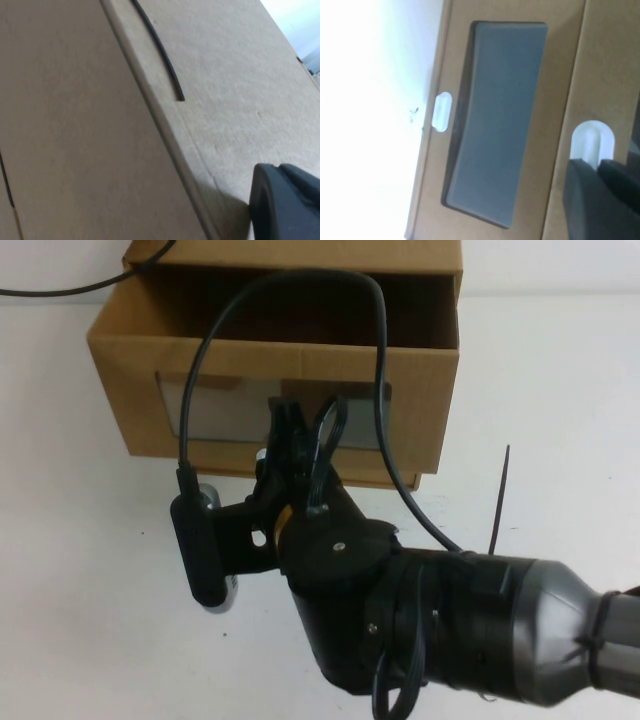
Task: Open the shoe box
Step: 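Pull the top drawer of the cardboard box fully open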
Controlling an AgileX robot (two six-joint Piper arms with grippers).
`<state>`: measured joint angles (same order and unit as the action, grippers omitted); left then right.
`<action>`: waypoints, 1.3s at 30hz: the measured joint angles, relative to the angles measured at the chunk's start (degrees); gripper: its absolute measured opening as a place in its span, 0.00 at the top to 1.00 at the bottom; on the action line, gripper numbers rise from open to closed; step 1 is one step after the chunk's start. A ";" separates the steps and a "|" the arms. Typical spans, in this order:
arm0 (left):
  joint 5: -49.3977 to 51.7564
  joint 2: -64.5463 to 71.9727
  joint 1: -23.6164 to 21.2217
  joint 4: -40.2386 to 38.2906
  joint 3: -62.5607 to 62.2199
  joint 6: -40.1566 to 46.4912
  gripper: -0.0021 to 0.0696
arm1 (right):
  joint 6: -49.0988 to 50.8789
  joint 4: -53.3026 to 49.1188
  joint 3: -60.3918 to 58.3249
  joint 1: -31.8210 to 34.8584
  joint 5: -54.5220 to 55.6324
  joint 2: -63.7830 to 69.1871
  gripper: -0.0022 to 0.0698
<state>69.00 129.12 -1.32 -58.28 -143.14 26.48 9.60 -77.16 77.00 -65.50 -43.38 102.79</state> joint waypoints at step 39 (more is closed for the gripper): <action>0.00 0.00 0.00 0.15 0.00 -0.40 0.98 | -1.82 9.83 -5.55 -7.43 -1.57 -5.92 0.97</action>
<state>69.00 129.12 -1.32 -58.13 -143.14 26.08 7.78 -67.33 71.44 -72.93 -44.94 96.87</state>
